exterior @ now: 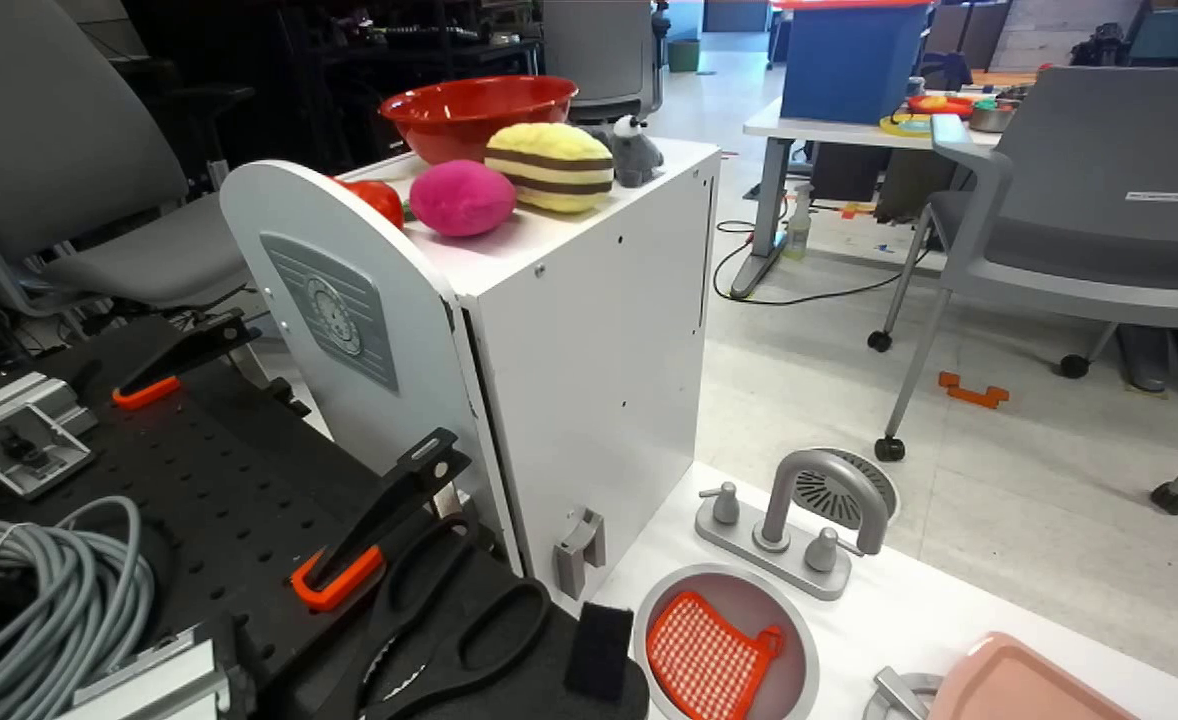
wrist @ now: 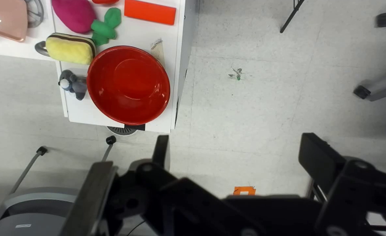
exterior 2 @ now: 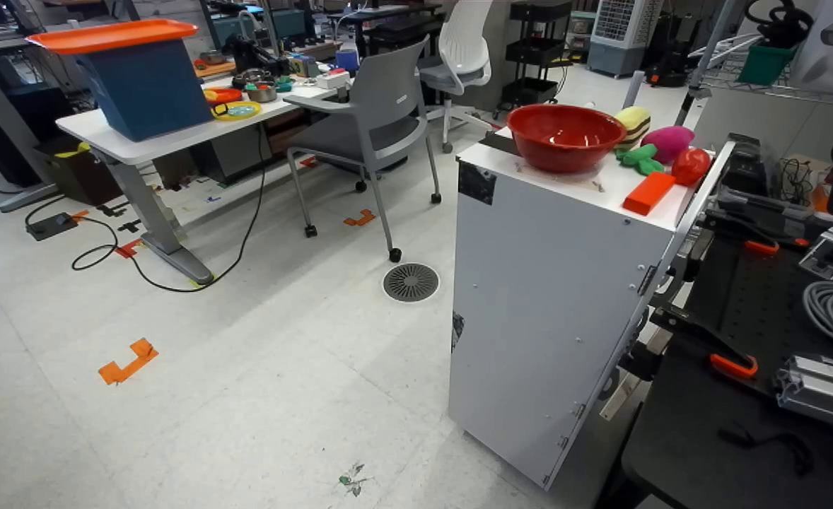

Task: Pick up the purple toy and put it in the bowl.

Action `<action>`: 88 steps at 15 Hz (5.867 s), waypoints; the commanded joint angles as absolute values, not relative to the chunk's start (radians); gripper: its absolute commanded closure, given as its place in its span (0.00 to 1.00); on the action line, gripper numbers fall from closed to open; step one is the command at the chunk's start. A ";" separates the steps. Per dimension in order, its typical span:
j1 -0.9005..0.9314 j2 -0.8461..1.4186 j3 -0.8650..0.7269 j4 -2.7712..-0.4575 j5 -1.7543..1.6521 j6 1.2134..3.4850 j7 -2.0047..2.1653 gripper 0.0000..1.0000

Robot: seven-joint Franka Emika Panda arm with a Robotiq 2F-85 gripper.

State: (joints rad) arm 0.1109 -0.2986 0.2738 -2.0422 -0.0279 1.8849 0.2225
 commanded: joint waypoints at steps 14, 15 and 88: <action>0.050 -0.525 0.251 -2.220 -0.023 1.874 0.690 0.00; 0.043 -0.537 0.245 -2.235 -0.019 1.872 0.717 0.00; -0.095 -0.082 -0.034 -2.468 -0.214 2.300 0.415 0.00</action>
